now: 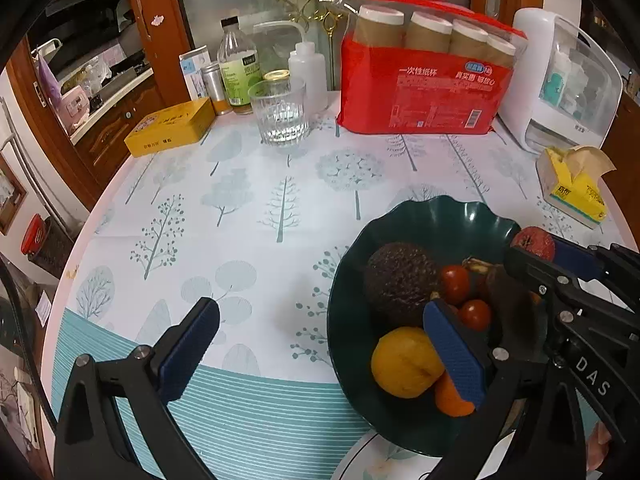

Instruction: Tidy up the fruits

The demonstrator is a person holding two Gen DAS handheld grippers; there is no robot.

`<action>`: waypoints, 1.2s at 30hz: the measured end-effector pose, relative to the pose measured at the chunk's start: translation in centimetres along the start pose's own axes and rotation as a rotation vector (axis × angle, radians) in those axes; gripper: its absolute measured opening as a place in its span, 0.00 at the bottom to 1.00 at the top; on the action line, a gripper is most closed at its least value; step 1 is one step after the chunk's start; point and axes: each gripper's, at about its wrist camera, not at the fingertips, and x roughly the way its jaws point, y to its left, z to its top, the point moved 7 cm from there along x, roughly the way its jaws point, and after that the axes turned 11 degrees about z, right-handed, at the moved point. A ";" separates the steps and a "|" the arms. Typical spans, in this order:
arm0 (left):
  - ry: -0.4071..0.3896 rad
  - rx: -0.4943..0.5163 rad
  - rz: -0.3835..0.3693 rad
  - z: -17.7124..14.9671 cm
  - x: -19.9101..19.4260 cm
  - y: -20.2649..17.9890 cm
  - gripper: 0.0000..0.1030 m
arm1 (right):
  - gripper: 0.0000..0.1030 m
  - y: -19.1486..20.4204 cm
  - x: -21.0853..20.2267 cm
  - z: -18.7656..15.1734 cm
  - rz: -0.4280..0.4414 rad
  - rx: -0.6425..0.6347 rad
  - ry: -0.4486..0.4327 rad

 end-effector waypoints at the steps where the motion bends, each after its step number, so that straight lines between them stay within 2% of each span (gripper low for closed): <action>1: 0.002 0.000 0.002 -0.1 0.1 0.1 0.99 | 0.30 0.1 0.1 -0.1 0.001 -0.001 0.003; 7: 0.013 -0.006 0.006 -0.4 0.4 0.4 0.99 | 0.31 0.5 0.4 -0.4 -0.021 -0.020 0.025; 14: 0.016 -0.032 -0.004 -0.6 -0.2 1.1 0.99 | 0.41 0.9 -1.1 -0.3 -0.043 -0.033 -0.017; 21: 0.011 -0.032 -0.006 -1.2 -1.4 1.4 0.99 | 0.41 1.6 -2.4 -0.6 -0.032 -0.040 -0.032; 29: -0.012 -0.020 -0.028 -2.5 -4.4 1.5 0.99 | 0.41 2.4 -4.9 -1.7 -0.026 -0.037 -0.046; 36: -0.037 -0.015 -0.081 -5.6 -8.8 1.6 0.99 | 0.41 3.2 -8.2 -4.1 -0.020 -0.020 -0.056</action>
